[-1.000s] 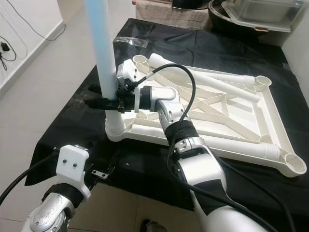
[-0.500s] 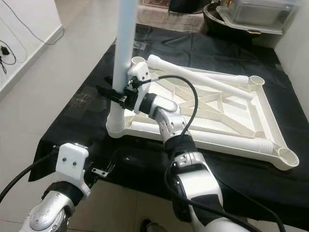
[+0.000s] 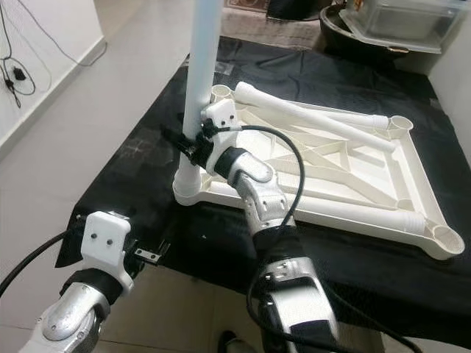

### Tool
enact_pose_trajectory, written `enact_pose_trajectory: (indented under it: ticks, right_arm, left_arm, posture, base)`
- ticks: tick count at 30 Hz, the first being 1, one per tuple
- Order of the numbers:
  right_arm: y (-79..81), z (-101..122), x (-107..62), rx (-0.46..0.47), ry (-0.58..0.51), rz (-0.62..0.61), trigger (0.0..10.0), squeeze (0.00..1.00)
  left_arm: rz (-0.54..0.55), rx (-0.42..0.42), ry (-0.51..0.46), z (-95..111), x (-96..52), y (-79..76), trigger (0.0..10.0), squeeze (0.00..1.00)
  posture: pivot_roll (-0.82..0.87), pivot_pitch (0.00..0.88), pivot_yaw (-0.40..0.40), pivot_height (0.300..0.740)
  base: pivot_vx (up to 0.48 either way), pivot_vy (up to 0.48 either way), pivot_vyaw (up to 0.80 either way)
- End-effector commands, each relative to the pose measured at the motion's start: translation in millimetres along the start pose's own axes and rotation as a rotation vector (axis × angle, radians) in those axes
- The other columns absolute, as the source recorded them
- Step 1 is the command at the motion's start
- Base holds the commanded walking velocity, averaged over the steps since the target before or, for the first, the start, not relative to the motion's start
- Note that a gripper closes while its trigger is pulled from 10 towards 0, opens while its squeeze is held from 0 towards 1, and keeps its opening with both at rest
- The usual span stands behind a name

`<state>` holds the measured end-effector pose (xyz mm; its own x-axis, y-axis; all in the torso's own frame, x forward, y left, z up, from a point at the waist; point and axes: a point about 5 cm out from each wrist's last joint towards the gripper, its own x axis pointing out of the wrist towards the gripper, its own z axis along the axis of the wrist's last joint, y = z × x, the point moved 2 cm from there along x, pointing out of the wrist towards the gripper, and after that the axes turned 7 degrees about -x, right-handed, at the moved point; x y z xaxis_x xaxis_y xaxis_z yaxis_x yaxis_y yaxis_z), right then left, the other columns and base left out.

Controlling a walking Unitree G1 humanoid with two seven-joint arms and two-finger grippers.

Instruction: Building children table

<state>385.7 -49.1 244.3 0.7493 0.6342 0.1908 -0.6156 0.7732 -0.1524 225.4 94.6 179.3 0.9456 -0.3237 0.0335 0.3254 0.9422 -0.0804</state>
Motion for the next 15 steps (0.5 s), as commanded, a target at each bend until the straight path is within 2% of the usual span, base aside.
enact_pose_trajectory:
  ticks: [1, 7, 8, 15]
  right_arm:
    - [-13.2, -52.5, -16.7, 0.004, 0.266, -0.140, 10.0, 0.00]
    - [-15.2, -50.5, -16.1, 0.013, 0.272, -0.235, 10.0, 0.00]
    - [-17.4, -49.4, -16.8, -0.013, 0.286, -0.305, 10.0, 0.00]
    - [-23.8, -51.1, -19.1, -0.076, 0.346, -0.461, 10.0, 0.00]
  left_arm:
    - [-0.001, 0.001, 0.012, -3.7, -0.9, -0.1, 10.0, 0.00]
    - [0.000, 0.003, 0.010, -3.4, -0.8, -0.3, 10.0, 0.00]
    - [0.002, 0.004, 0.010, -3.5, -0.9, 0.8, 10.0, 0.00]
    - [0.007, 0.009, 0.008, -3.1, -0.1, 3.5, 10.0, 0.00]
  posture:
    - [0.15, 0.235, -0.101, 0.740]
    - [0.15, 0.235, -0.102, 0.740]
    - [0.15, 0.237, -0.103, 0.740]
    - [0.15, 0.240, -0.105, 0.740]
  base:
    - [0.000, 0.000, 0.00]
    - [0.000, 0.000, 0.00]
    - [0.000, 0.000, 0.00]
    - [0.000, 0.000, 0.00]
